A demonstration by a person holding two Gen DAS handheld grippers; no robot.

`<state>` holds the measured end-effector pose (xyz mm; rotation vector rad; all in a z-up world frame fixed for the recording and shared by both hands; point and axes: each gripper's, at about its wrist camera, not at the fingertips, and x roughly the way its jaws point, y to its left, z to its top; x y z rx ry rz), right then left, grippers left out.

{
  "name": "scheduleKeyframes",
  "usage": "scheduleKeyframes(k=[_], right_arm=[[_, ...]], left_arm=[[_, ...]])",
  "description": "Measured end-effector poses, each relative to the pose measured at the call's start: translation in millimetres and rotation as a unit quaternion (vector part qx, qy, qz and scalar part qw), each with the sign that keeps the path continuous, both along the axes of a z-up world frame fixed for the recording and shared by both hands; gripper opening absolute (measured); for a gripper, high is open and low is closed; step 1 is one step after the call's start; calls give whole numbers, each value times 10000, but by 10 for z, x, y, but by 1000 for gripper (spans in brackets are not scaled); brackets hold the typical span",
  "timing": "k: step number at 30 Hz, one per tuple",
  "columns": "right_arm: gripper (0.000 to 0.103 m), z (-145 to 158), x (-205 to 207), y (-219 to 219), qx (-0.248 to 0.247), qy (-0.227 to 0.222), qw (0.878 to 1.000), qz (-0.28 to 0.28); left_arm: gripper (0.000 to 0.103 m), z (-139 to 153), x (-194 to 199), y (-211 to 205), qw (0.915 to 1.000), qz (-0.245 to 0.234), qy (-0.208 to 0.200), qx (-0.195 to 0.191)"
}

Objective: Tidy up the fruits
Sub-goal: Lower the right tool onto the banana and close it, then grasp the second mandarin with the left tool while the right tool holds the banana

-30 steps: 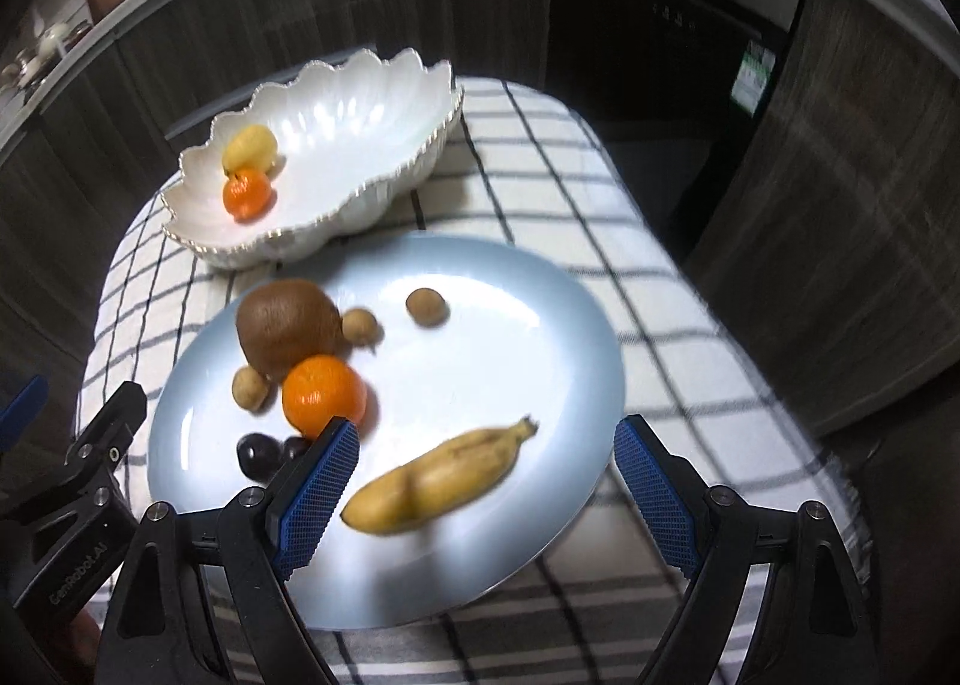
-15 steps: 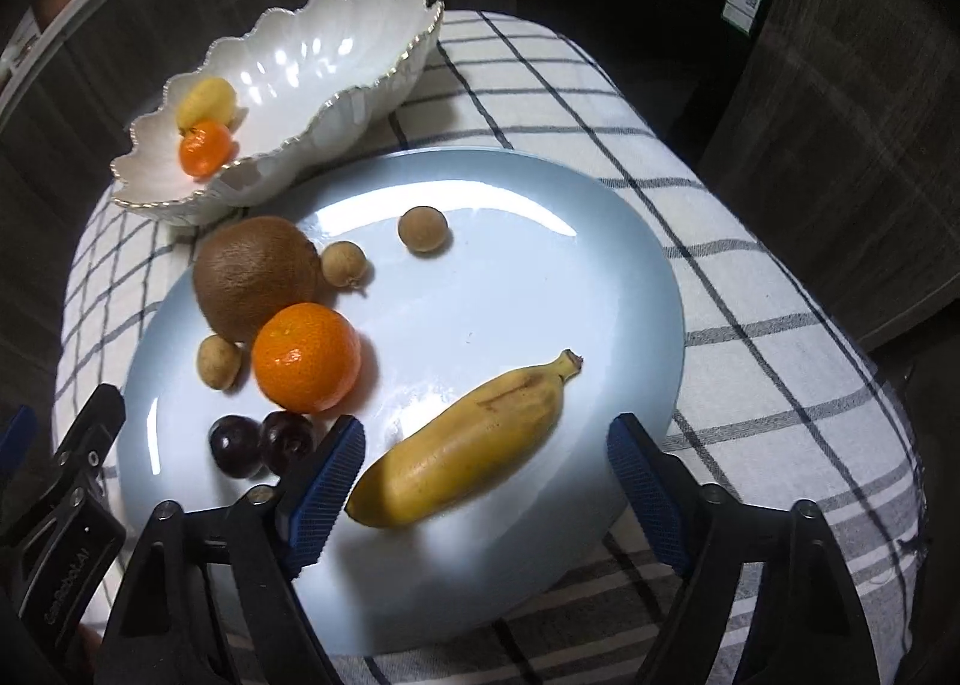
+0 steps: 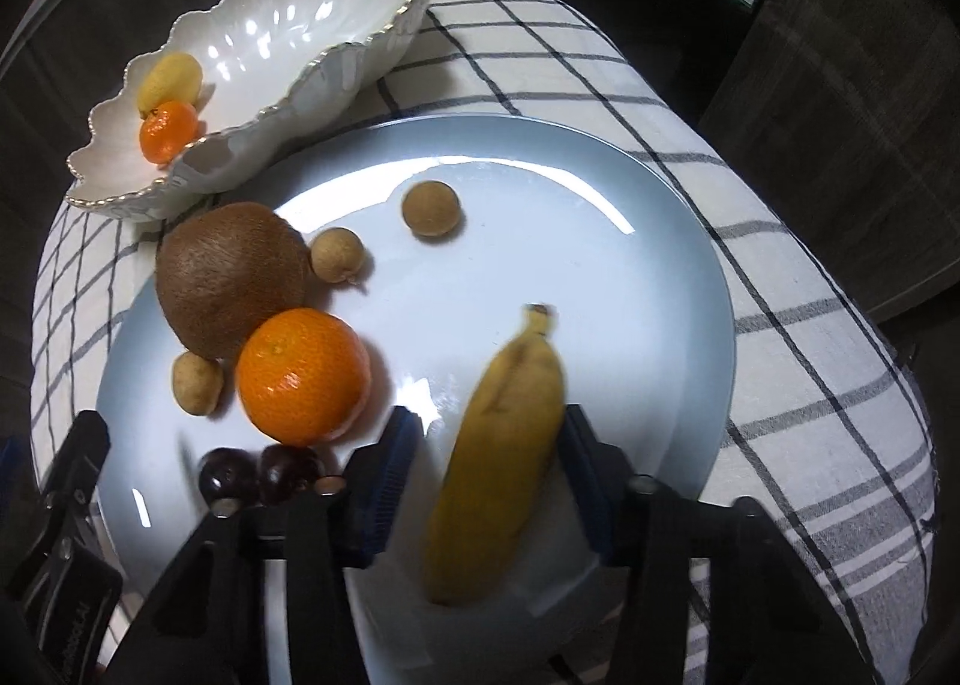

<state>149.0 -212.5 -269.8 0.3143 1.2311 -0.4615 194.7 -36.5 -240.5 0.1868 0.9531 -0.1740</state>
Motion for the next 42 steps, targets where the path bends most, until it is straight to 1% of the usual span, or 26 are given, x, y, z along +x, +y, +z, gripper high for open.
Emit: scheduleKeyframes(k=[2, 11, 16, 20, 26, 32, 37, 38, 40, 41, 42], right_arm=[[32, 2, 17, 0, -9, 11, 10000, 32], [31, 28, 0, -57, 192, -103, 9996, 202], [31, 157, -49, -125, 223, -312, 9987, 343], [31, 275, -78, -204, 146, -508, 9974, 487], [31, 370, -72, -340, 106, -666, 9956, 658], [31, 464, -35, -586, -18, -750, 9940, 790], [31, 467, -5, -700, -32, -779, 9932, 870], [31, 462, 0, -726, -29, -780, 9931, 877], [31, 451, -3, -761, -8, -786, 9930, 883], [31, 444, 2, -782, 14, -789, 9929, 886], [31, 439, -5, -795, 28, -795, 9929, 885]], left_arm=[[100, -4, 1, -4, 10000, -4, 11, -19], [100, 45, -50, -94, 9999, -114, -19, -47], [100, 109, -98, -214, 9996, -246, -55, -107], [100, 147, -124, -330, 9992, -345, -38, -178], [100, 172, -129, -519, 9985, -455, 10, -294], [100, 117, -155, -753, 9968, -641, 222, -415], [99, 42, -144, -957, 9959, -721, 356, -405], [98, 29, -147, -982, 9960, -720, 375, -374], [88, -17, -133, -1055, 9957, -749, 461, -286], [84, -38, -127, -1083, 9956, -762, 489, -257], [83, -55, -127, -1116, 9953, -779, 521, -234]])
